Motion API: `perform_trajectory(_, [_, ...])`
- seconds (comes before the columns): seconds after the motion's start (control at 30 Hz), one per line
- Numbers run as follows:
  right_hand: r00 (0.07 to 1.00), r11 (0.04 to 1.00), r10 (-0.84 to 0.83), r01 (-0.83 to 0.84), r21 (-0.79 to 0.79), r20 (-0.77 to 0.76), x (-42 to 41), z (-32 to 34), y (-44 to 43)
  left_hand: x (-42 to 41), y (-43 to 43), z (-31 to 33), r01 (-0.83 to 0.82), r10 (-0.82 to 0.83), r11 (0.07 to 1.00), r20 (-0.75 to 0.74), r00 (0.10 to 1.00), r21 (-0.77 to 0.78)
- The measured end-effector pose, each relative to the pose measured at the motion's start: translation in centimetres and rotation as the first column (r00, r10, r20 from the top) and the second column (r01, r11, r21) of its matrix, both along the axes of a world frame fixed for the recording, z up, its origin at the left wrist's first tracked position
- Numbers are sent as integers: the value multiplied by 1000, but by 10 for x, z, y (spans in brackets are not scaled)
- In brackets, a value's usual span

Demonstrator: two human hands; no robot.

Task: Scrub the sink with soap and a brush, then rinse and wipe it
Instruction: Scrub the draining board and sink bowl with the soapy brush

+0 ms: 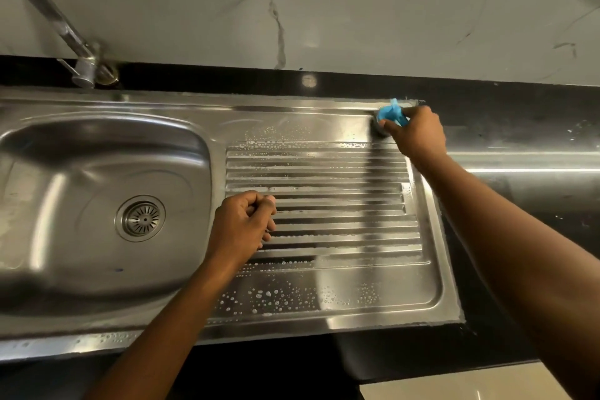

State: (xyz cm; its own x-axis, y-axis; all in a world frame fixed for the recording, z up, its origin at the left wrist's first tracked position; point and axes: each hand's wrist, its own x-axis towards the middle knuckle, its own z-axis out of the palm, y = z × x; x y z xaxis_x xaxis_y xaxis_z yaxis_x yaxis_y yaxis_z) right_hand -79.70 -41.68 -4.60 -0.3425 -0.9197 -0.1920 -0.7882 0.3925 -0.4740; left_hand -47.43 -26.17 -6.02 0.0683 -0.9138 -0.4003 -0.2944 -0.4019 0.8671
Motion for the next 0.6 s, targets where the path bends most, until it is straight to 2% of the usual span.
perform_trajectory(0.2, [985, 996, 93, -93, -6, 146, 94, -11, -6, 17, 2, -2, -42, 42, 999, -7, 999, 13])
perform_trajectory(0.3, [967, 981, 191, -191, -19, 171, 147, -14, -10, 19, 2, -2, -39, 39, 999, 3, 999, 12])
perform_trajectory(0.4, [943, 951, 308, -310, 1, 123, 178, -20, -10, 18, -1, -1, -43, 43, 999, 10, 999, 5])
perform_trajectory(0.5, [937, 938, 342, -345, 26, 74, 156, -19, -5, 18, -3, -1, -39, 39, 999, 0, 999, 5])
perform_trajectory(0.6, [965, 966, 254, -257, 40, 68, 89, -14, 3, 20, -3, -3, -18, 18, 1000, -11, 1000, 4])
